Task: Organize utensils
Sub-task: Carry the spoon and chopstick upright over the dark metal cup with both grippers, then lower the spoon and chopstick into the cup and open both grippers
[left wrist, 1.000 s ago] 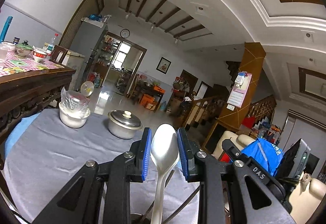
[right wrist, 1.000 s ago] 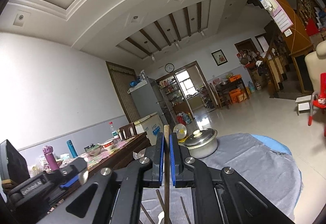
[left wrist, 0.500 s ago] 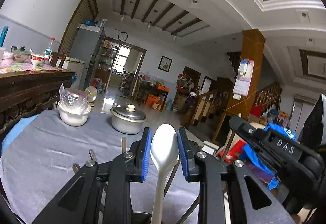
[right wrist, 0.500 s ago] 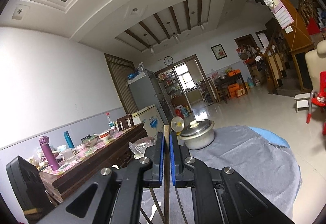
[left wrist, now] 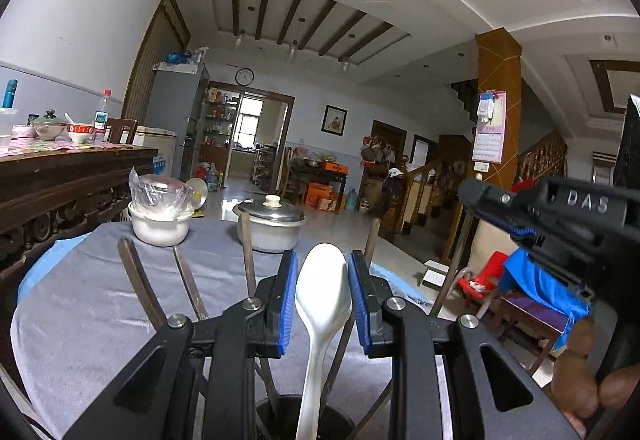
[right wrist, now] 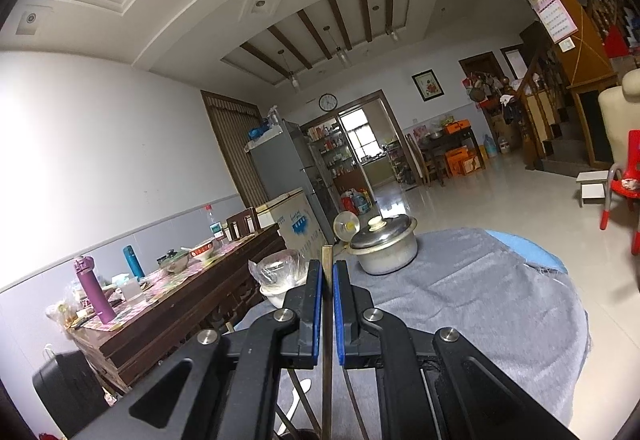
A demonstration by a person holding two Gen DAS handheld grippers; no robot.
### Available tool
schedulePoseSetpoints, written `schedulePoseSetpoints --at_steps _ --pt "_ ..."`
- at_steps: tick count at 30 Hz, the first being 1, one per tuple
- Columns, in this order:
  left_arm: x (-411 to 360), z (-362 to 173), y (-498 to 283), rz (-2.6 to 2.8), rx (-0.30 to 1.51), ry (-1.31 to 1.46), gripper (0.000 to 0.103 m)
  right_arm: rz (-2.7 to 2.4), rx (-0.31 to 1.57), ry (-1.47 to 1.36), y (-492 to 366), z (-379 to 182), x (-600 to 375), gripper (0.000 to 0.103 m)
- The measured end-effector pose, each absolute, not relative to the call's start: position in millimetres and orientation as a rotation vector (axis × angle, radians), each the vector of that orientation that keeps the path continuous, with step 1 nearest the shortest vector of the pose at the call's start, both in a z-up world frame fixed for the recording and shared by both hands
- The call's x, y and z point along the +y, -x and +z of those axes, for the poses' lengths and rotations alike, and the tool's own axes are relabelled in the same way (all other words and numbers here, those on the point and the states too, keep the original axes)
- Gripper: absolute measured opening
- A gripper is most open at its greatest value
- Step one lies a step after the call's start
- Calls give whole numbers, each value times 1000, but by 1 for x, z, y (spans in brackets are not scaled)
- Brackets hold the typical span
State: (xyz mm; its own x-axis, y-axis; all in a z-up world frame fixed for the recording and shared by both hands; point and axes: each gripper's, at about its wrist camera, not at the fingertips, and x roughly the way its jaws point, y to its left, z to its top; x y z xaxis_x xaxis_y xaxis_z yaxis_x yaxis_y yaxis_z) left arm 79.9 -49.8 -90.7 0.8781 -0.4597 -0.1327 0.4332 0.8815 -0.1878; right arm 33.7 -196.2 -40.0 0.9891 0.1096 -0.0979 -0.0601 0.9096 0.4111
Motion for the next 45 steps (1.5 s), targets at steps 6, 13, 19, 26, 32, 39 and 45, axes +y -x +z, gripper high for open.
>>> schedulePoseSetpoints --at_steps 6,13,19,26,32,39,45 --pt "-50 -95 -79 -459 170 148 27 88 133 -415 -36 -43 -194 6" --pt "-46 -99 -76 -461 193 146 28 92 144 -420 -38 -44 -193 6" --pt "-41 -96 -67 -468 197 140 28 105 157 -414 -40 -45 -189 6" --pt "-26 -82 -48 -441 166 110 50 131 177 -411 -41 -46 -185 8" --pt "-6 -74 -32 -387 161 77 74 159 206 -394 -44 -47 -175 9" --pt "17 -76 -35 -340 236 83 81 204 249 -381 -47 -47 -163 11" --pt "23 -82 -48 -309 360 56 84 208 240 -412 -42 -46 -166 66"
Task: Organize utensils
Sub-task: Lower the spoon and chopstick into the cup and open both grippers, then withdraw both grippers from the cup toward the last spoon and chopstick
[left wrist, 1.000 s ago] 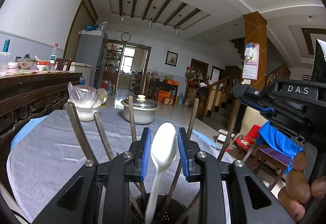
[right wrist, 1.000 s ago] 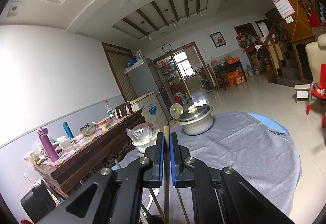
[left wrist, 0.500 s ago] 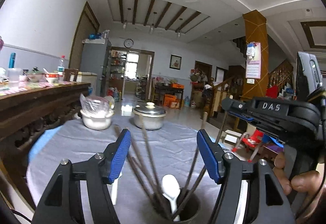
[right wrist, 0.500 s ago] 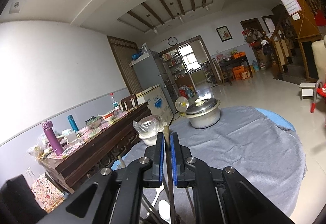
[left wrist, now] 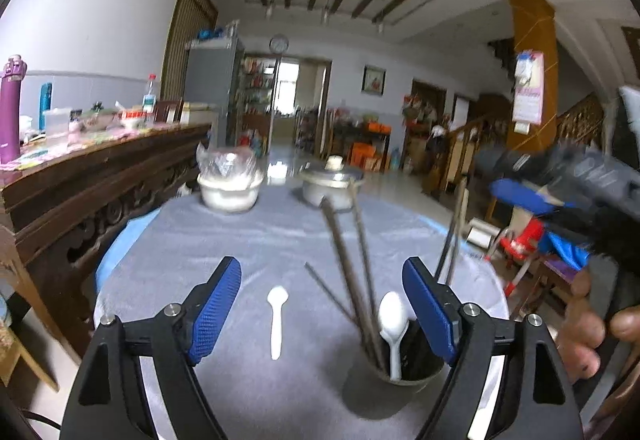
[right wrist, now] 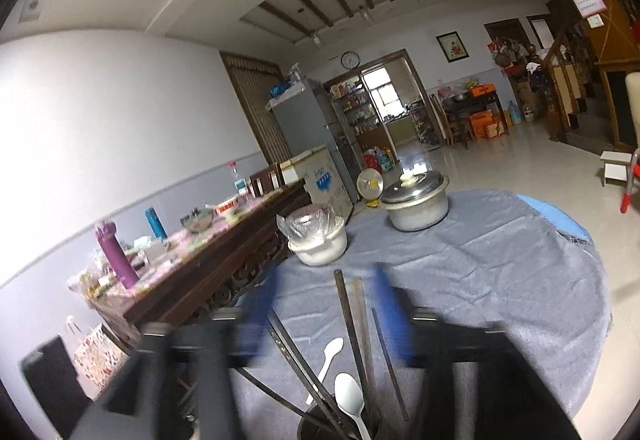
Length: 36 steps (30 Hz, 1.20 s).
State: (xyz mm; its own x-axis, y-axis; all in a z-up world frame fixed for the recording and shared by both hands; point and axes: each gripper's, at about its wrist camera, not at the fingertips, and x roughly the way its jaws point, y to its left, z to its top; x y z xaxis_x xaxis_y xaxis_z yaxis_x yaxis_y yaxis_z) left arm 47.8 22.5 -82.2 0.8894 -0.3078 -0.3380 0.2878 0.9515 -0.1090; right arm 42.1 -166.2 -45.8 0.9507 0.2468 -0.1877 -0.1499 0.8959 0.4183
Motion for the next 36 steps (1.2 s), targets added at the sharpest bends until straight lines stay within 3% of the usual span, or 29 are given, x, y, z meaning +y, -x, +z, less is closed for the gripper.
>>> schedulePoseSetpoints --at_steps 5,13,27,36 --pt "31 -91 -60 -272 459 45 84 126 169 -431 -28 -41 -186 66" --pt "29 -99 -66 -189 543 -35 84 38 203 -526 -26 -48 -228 65" --pt "37 -109 -77 -83 654 -76 84 -8 421 -537 -45 -82 -235 64" --pt "48 -126 -90 -46 731 -59 84 -12 459 -531 -53 -89 -226 64"
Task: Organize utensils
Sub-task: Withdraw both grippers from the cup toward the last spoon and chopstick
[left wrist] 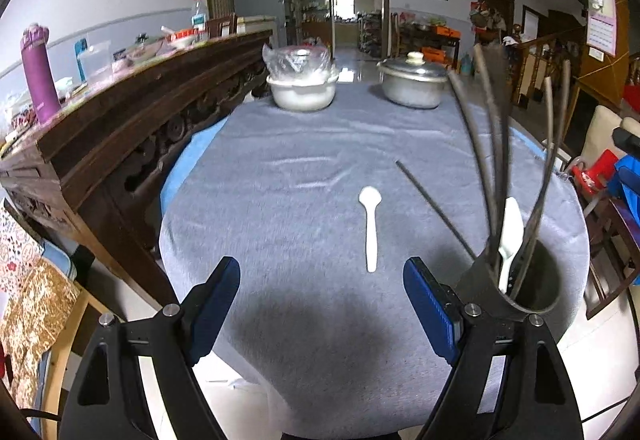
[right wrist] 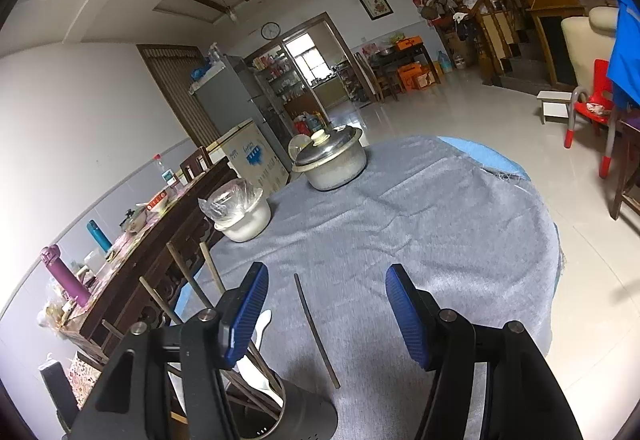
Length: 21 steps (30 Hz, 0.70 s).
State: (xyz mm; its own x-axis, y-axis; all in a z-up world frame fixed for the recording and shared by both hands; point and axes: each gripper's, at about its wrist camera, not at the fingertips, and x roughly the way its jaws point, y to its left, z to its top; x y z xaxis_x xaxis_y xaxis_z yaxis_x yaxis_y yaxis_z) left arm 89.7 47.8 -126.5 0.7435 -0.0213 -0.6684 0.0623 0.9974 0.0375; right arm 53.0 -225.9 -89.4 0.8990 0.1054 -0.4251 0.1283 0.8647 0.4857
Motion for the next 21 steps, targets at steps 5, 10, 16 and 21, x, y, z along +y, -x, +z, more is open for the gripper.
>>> schedulePoseSetpoints --at_steps 5,10,16,21 --pt "59 -138 -98 -26 769 -34 84 -17 484 -535 -63 -96 -223 61" --pt "70 -148 -107 -4 800 -14 84 -25 515 -554 -72 -105 -225 55" --pt "80 -159 -119 28 846 -7 84 -38 562 -570 -84 -117 -227 55" --pt "88 -167 -128 49 879 7 84 -45 601 -580 -94 -127 -227 54"
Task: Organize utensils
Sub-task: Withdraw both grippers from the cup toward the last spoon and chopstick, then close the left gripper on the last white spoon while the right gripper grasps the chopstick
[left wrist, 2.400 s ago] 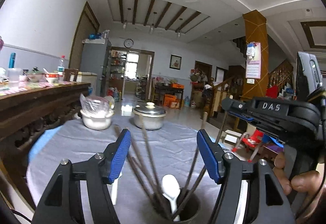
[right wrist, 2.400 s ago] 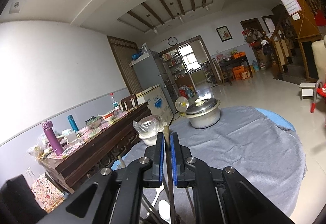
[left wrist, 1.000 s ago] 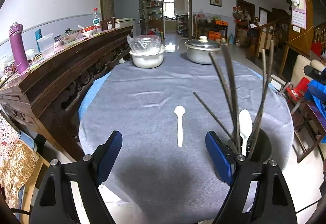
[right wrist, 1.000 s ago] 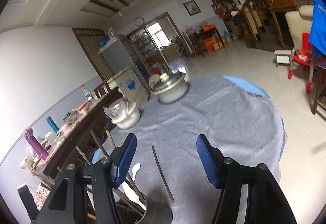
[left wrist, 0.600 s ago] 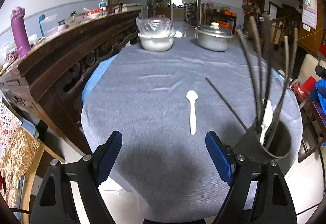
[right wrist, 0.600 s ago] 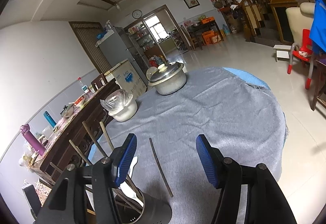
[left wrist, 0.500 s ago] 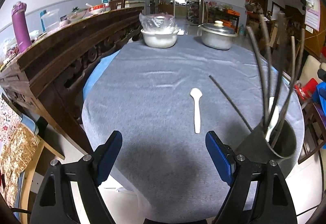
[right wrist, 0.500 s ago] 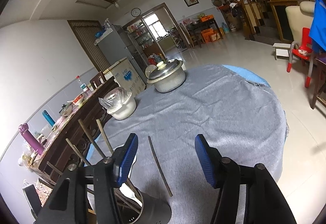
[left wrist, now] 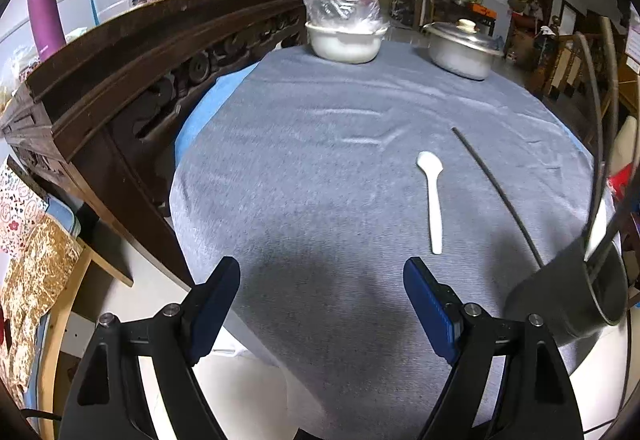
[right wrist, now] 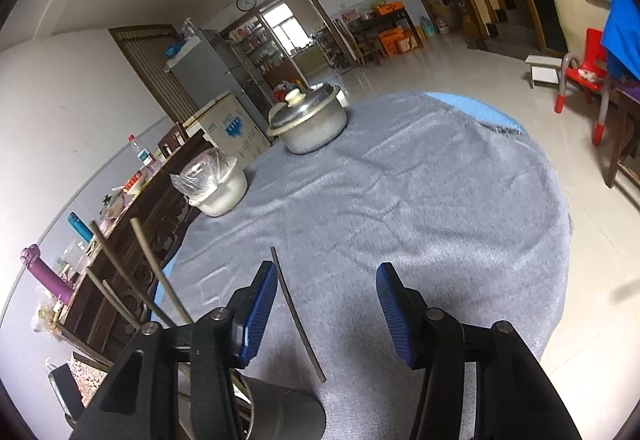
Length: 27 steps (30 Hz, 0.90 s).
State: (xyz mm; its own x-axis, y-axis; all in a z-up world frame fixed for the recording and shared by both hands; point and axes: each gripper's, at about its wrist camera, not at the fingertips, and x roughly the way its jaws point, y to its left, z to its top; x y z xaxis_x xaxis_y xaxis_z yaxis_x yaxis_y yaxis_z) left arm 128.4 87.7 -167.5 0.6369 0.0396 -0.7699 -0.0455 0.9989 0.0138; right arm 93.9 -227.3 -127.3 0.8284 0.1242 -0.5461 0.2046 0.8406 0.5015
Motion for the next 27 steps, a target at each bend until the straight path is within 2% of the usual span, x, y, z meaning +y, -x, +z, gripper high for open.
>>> schedulePoseSetpoints --at_steps 27 --pt "73 -196 -180 49 975 -32 84 -60 753 -612 -138 -181 -248 53"
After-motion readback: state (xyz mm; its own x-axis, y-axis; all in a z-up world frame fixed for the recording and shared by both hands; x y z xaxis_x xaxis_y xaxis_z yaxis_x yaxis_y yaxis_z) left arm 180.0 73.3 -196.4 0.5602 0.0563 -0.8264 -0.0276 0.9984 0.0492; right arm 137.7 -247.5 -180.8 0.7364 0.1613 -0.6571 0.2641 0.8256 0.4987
